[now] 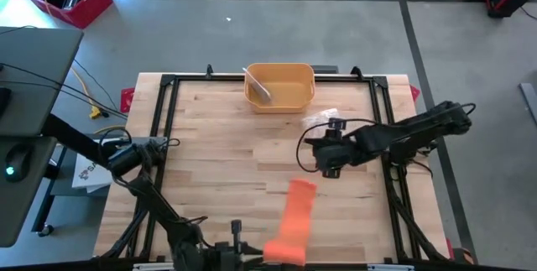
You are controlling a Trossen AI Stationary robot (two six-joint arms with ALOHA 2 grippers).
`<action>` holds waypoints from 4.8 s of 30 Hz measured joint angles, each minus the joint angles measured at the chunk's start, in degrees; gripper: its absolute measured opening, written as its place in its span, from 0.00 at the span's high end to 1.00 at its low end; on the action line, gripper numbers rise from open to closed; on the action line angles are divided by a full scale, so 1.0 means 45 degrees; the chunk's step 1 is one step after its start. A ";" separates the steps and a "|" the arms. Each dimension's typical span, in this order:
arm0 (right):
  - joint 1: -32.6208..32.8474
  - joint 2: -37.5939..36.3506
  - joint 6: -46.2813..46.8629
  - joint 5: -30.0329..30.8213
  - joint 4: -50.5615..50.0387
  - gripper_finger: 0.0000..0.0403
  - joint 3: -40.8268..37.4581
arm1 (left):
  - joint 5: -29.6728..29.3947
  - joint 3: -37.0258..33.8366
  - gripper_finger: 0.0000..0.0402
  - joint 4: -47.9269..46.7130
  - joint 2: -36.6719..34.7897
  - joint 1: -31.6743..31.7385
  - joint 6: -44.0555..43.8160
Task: Roll bandage
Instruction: Roll the orange bandage
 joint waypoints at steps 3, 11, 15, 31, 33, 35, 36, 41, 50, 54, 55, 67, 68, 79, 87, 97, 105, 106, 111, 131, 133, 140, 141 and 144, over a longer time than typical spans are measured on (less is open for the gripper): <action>0.0999 -0.0839 0.0635 0.0080 0.0047 0.48 0.0154 | 0.0153 0.0568 0.99 0.0784 -0.0007 0.0227 0.1271; 0.6325 -0.2015 0.1988 -0.0641 0.2759 0.48 0.0166 | 0.0660 0.3085 0.99 -0.0492 -0.0016 0.0773 0.2690; 0.8287 -0.1517 0.2007 -0.0499 0.4456 0.48 0.0166 | -0.0467 0.4443 0.99 -0.2740 -0.0160 0.1141 0.3602; 0.8661 0.1219 0.1331 -0.0445 0.5299 0.48 0.0166 | -0.1963 0.4712 1.00 -1.9893 -0.2969 0.5976 -0.4107; 0.8264 0.1866 0.0959 -0.0925 0.5624 0.48 0.0166 | -0.2025 0.4525 1.00 -2.1141 -0.2906 0.6627 -0.5005; 0.7824 0.2503 0.0397 -0.1543 0.6141 0.48 0.0162 | -0.2241 0.3854 1.00 -2.1487 -0.2906 0.7171 -0.5422; 0.7638 0.2810 0.0097 -0.1771 0.6439 0.48 0.0162 | -0.2303 0.3445 1.00 -2.1460 -0.2906 0.7387 -0.5573; 0.6613 0.3975 -0.0921 -0.1805 0.6577 0.48 0.0157 | -0.2045 0.1193 1.00 -2.0407 -0.3351 0.8089 -0.6394; 0.3604 0.5263 -0.3088 -0.2364 0.6726 0.48 0.0157 | -0.1151 -0.2000 1.00 -1.6688 -0.3501 0.7932 -0.6433; 0.2556 0.6342 -0.3787 -0.2490 0.7125 0.48 0.0157 | -0.1183 -0.2528 1.00 -1.5865 -0.3485 0.7656 -0.6571; 0.2347 0.6565 -0.3874 -0.2474 0.7196 0.49 0.0157 | -0.1246 -0.2582 1.00 -1.5842 -0.3489 0.7579 -0.6648; 0.2355 0.6917 -0.2770 -0.4458 0.6875 0.96 0.0170 | -0.2146 -0.2613 1.00 -1.6476 -0.3987 0.6622 -0.7583; 0.2843 0.6804 -0.2425 -0.4553 0.6627 0.96 0.0142 | -0.2154 -0.2621 1.00 -1.6746 -0.4039 0.6547 -0.7722; 0.8969 0.4891 0.3804 -0.2609 0.4796 1.00 0.1823 | -0.1973 -0.2618 1.00 -1.7763 -0.4391 0.6108 -0.8652; 1.1226 0.4874 0.4798 0.2565 0.1360 1.00 0.6068 | -0.0496 -0.3744 1.00 -1.6228 -0.4310 0.5970 -0.8641; 1.0927 0.4869 0.2476 0.7224 -0.3372 1.00 1.1426 | 0.1564 -0.4279 1.00 -1.2390 -0.4300 0.4720 -0.7734; 0.9005 0.4277 -0.0797 0.8679 -0.3589 1.00 1.3531 | 0.2884 -0.4283 1.00 -1.1807 -0.4098 0.3275 -0.8693; 0.8676 0.4056 -0.1260 0.8728 -0.3380 1.00 1.3443 | 0.3170 -0.4283 1.00 -1.1669 -0.3959 0.3099 -0.8831; 0.6931 0.3225 -0.2122 0.8963 -0.3299 1.00 1.3543 | 0.4883 -0.4283 1.00 -0.9993 -0.2927 0.2313 -0.9702; -0.1416 0.1566 -0.4013 0.1865 -0.3889 1.00 1.0257 | 0.3183 -0.1334 1.00 -0.6588 -0.0837 -0.0460 -0.9246; -0.1618 0.1559 -0.4596 0.0779 -0.2249 1.00 0.8534 | 0.2636 -0.1025 1.00 -0.6630 -0.0831 -0.0510 -0.8541; -0.1857 0.1561 -0.5465 -0.2515 0.4706 1.00 0.1919 | 0.1419 -0.0335 1.00 -0.6609 -0.0832 -0.0746 -0.7156; -0.1862 0.1561 -0.5357 -0.2825 0.5549 1.00 0.1009 | 0.1254 -0.0336 1.00 -0.6607 -0.0832 -0.0788 -0.7160; -0.1862 0.1561 -0.4706 -0.3461 0.7882 1.00 -0.1516 | 0.0841 -0.0335 1.00 -0.6686 -0.0832 -0.0925 -0.7398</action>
